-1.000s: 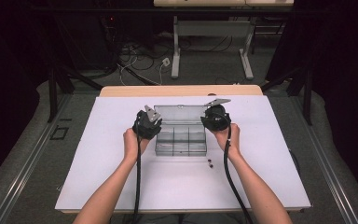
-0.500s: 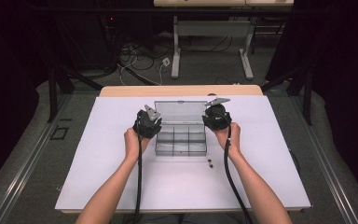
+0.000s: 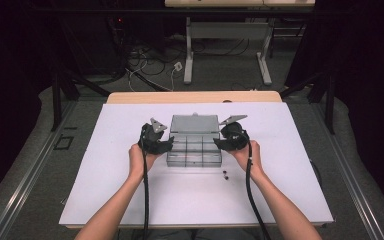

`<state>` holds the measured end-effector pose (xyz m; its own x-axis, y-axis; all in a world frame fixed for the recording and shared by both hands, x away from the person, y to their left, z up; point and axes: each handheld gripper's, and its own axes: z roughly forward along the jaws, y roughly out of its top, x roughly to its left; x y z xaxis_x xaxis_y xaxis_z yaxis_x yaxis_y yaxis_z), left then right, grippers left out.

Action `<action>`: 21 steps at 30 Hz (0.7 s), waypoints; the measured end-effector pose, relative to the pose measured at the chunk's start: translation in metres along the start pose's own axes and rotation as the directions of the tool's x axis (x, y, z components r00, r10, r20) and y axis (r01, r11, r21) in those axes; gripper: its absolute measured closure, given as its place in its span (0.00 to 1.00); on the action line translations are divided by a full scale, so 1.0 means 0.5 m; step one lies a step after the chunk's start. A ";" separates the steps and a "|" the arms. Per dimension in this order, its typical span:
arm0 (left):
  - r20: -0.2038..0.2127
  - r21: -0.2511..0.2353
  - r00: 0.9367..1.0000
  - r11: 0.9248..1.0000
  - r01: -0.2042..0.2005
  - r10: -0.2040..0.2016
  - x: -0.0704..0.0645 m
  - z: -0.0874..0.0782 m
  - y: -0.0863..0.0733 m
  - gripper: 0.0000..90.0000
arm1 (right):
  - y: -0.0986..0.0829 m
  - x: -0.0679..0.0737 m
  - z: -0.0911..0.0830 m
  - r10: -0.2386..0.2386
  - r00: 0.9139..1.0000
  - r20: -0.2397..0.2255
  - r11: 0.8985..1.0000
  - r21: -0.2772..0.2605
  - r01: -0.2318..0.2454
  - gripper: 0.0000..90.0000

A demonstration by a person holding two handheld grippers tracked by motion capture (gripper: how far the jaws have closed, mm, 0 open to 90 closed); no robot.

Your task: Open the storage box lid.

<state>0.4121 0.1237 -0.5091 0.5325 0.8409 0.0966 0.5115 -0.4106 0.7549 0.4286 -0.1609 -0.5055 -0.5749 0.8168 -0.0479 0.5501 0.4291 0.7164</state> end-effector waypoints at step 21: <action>0.108 0.071 0.993 0.996 -0.051 0.043 0.009 -0.129 -0.120 0.17 | -0.108 0.002 -0.109 -0.012 0.986 -0.167 0.996 0.080 0.026 0.37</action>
<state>0.3404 0.1746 -0.5123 0.6235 0.7797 0.0585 0.5306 -0.4769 0.7007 0.3650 -0.2041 -0.5062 -0.6743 0.7360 0.0603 0.5819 0.4793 0.6570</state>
